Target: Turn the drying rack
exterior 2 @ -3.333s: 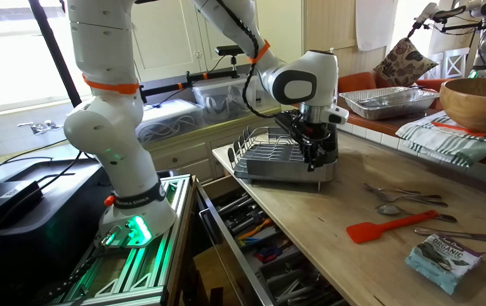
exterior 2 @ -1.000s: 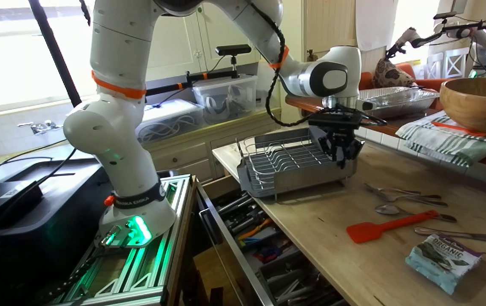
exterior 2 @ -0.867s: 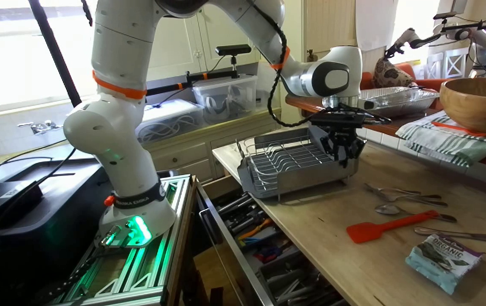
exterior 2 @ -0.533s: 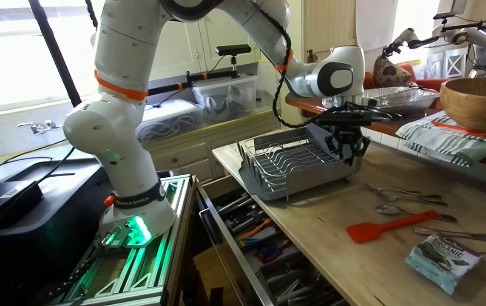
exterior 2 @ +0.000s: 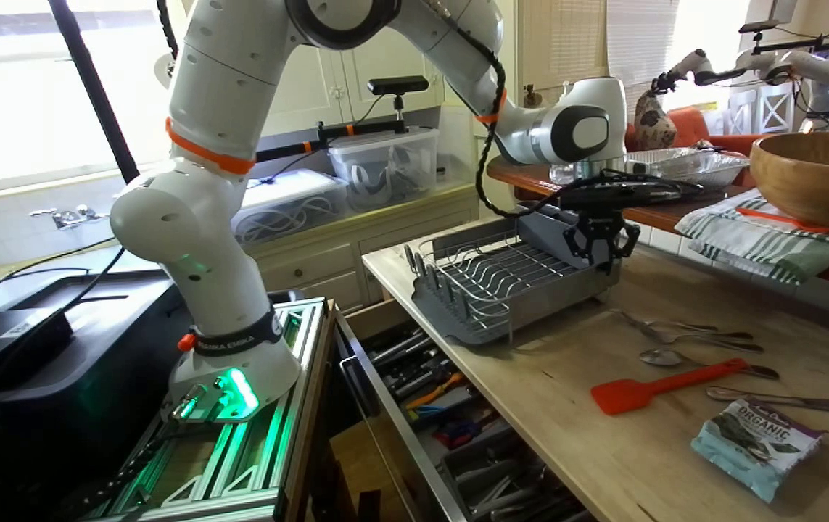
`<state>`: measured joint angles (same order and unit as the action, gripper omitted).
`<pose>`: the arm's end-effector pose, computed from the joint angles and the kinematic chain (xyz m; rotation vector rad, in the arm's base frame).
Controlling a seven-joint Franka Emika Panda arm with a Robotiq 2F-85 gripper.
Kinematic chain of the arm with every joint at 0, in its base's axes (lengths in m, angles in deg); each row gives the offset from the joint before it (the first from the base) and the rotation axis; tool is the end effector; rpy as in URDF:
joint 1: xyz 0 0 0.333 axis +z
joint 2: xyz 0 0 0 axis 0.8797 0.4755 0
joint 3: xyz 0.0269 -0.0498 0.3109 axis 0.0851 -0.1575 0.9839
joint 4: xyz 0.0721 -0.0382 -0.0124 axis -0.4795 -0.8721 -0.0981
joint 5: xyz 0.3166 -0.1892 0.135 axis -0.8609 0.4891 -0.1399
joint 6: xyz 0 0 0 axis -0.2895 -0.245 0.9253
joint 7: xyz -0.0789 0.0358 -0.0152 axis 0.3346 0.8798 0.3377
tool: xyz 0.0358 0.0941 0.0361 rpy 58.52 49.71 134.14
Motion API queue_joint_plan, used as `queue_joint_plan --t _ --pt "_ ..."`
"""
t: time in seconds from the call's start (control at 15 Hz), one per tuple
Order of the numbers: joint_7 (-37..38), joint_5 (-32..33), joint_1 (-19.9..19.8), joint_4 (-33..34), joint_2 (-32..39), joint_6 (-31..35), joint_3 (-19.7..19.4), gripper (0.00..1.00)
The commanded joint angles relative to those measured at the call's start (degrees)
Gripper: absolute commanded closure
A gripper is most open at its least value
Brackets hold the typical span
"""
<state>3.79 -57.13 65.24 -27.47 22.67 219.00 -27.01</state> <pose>0.6578 0.1034 0.2437 2.5675 1.5097 -0.0338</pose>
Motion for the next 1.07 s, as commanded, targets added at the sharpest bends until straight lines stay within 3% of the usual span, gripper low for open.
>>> queue_joint_plan --t 0.0,0.27,0.33,0.47,0.8,1.0 --pt "-3.0 1.4 0.8 4.0 2.8 -1.6 0.5 0.93" --pt "-3.4 1.4 1.2 4.8 3.1 -2.0 0.2 0.93" --pt "-3.0 1.3 1.4 4.7 2.8 -2.3 0.2 0.48" --pt "-2.1 0.9 1.7 4.4 1.9 -3.0 0.2 0.40" --pt "2.2 0.8 3.4 3.3 -0.6 -3.7 -0.2 0.03" --pt "6.4 -0.3 3.9 2.6 -2.3 -4.4 0.2 0.00"
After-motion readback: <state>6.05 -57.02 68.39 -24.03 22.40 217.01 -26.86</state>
